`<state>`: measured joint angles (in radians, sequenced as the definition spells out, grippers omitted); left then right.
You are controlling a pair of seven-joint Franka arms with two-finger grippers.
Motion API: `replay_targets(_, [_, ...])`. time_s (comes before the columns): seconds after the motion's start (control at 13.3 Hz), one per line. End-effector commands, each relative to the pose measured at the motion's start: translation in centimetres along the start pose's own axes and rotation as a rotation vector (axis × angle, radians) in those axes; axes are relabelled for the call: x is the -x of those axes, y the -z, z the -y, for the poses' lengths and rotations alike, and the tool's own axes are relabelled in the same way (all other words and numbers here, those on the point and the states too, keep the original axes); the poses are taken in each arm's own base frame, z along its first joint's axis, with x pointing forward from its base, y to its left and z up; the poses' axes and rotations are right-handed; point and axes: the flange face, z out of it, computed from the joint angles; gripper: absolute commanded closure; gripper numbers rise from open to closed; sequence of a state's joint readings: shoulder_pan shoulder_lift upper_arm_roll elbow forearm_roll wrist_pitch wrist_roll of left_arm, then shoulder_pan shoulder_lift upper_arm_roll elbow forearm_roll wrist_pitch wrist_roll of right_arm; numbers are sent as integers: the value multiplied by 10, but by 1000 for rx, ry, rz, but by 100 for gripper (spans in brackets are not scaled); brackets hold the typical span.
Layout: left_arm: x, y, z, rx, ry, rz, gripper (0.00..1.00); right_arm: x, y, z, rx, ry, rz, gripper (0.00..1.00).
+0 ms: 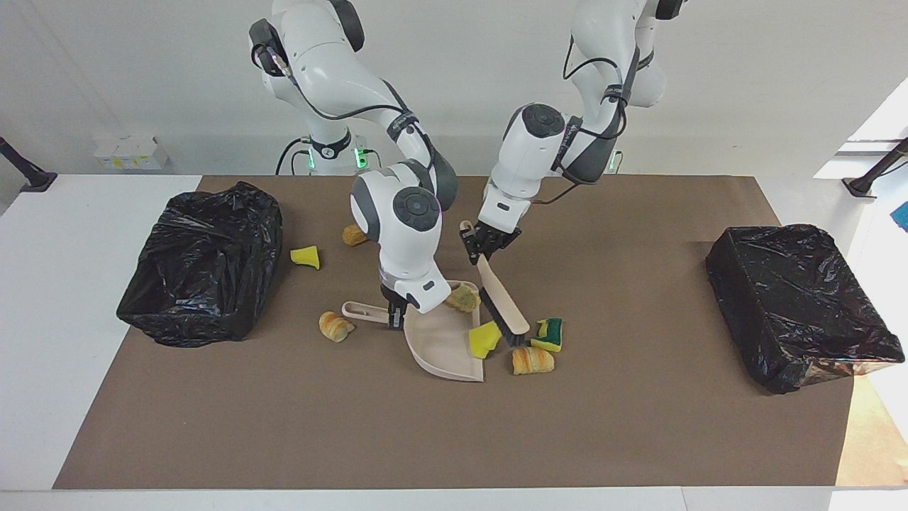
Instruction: Sweep and dump trash in bin
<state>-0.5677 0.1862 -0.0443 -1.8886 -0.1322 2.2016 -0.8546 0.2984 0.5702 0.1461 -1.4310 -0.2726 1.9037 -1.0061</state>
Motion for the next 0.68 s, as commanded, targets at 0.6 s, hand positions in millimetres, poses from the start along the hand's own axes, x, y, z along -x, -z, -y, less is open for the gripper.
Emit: replay_targets(0.6, [-92,-37,120,-138,-157,104,100,8,-2,0,-12,-56,-4,100])
